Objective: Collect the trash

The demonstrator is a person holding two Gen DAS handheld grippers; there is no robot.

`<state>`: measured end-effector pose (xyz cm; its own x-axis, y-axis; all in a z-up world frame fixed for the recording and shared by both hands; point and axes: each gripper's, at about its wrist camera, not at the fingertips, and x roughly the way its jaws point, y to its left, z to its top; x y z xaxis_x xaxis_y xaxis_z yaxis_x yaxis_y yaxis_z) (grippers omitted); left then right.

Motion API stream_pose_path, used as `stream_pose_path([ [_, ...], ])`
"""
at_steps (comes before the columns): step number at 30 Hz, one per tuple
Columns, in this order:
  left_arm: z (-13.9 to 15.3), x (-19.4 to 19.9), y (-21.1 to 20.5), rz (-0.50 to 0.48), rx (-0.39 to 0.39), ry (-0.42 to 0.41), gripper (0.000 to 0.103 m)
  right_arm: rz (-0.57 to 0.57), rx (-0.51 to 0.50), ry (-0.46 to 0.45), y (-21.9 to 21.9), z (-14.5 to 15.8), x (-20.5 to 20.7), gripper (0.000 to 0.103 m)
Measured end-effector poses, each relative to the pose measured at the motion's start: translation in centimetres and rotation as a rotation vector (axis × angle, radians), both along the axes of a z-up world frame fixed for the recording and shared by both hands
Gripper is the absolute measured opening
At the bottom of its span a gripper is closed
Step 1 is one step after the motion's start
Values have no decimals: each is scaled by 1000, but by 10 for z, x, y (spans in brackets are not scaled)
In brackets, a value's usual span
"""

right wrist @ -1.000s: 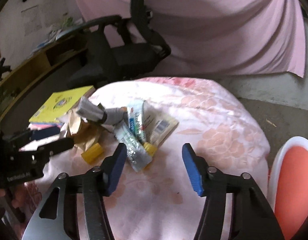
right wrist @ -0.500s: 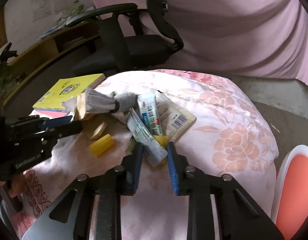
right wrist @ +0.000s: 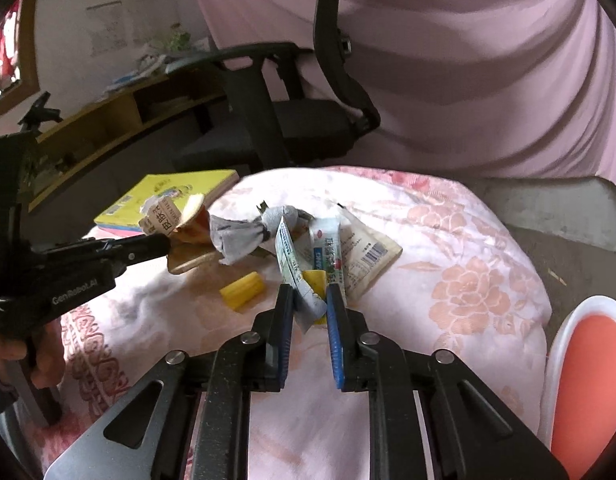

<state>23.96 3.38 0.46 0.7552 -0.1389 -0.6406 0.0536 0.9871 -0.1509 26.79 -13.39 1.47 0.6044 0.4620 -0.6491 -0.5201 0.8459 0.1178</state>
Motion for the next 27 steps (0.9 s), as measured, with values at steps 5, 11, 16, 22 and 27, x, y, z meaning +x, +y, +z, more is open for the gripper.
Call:
stream_pose_path([
  [5, 7, -18, -10, -38, 3, -35, 1, 15, -7, 11, -1, 1, -8, 14],
  [11, 8, -31, -21, -69, 9, -22, 1, 16, -52, 25, -9, 1, -25, 14],
  [16, 5, -44, -27, -103, -1, 18, 1, 24, -80, 81, -18, -4, -33, 15],
  [22, -5, -51, -37, -119, 32, 81, 1, 18, -87, 104, -25, -5, -39, 16],
  [27, -6, -56, -39, -125, 38, 82, 1, 18, -90, 110, -29, -5, -41, 24],
])
